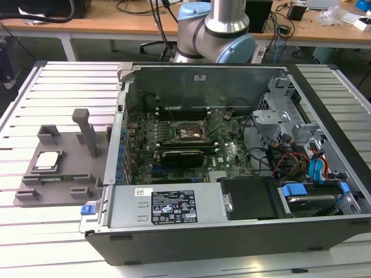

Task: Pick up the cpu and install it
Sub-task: 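Pick up the cpu and move it towards the insertion slot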

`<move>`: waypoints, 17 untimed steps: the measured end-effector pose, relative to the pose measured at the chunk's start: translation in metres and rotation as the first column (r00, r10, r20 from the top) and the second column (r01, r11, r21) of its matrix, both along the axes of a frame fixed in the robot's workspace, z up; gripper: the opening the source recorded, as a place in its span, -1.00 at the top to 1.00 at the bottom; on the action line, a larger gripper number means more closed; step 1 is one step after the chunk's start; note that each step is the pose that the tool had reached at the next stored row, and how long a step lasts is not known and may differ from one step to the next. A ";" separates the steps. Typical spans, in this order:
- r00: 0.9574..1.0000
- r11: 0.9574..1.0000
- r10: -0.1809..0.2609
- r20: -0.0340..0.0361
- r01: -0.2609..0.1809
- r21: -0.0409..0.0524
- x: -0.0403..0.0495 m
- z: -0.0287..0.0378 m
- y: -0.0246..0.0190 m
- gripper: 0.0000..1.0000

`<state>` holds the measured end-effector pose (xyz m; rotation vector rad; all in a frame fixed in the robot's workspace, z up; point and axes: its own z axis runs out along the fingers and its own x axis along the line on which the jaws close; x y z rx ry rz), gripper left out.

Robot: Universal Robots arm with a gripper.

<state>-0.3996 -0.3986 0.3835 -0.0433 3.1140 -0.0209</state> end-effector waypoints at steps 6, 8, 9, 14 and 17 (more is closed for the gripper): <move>1.000 1.000 0.000 0.000 0.000 0.000 0.0014 -0.0067 0.0000 -0.20; 1.000 1.000 0.000 0.000 0.000 0.000 0.0015 -0.0077 0.0000 -0.20; 1.000 1.000 0.000 0.000 0.000 0.000 0.0016 -0.0082 0.0000 -0.20; 1.000 1.000 0.000 0.000 0.000 0.000 0.0016 -0.0120 0.0000 -0.20; 1.000 1.000 0.000 0.000 0.000 0.000 0.0016 -0.0134 0.0000 -0.20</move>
